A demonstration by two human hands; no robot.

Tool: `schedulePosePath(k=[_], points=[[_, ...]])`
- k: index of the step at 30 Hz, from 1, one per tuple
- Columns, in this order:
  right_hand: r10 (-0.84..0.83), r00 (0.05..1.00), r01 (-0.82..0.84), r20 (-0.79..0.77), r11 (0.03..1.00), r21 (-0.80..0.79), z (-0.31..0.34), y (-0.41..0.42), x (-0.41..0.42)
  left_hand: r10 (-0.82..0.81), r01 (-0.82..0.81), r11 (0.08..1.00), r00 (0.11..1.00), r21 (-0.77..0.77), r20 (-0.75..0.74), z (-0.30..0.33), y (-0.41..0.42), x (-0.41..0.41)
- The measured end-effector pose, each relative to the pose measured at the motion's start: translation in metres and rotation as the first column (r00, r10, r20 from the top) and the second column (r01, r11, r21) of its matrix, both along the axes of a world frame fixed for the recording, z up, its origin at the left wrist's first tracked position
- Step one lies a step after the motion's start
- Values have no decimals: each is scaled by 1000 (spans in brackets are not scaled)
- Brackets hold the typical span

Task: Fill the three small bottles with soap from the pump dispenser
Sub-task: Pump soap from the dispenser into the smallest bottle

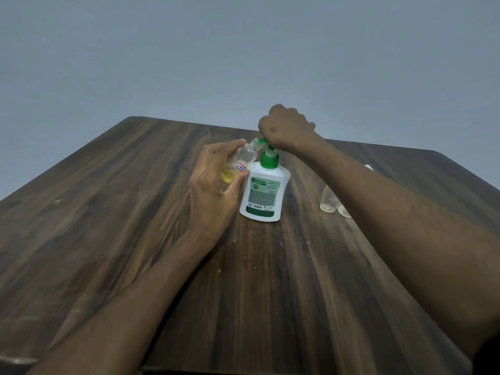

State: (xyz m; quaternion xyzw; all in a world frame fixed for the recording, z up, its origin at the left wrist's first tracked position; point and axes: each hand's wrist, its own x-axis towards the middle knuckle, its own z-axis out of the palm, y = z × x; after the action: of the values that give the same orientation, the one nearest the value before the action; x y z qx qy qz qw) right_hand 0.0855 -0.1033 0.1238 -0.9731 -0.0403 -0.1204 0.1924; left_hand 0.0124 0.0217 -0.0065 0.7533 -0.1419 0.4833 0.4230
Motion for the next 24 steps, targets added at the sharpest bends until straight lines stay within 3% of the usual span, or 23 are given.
schedulePosePath(k=[10,24], points=[[11,998,-7,-54,997,79,-5,-3,1,8,-8,1000,1000,13,1,0,1,1],[5,1000,-3,-30,998,56,-3,-2,1,-11,11,1000,1000,6,12,-1,2,2]])
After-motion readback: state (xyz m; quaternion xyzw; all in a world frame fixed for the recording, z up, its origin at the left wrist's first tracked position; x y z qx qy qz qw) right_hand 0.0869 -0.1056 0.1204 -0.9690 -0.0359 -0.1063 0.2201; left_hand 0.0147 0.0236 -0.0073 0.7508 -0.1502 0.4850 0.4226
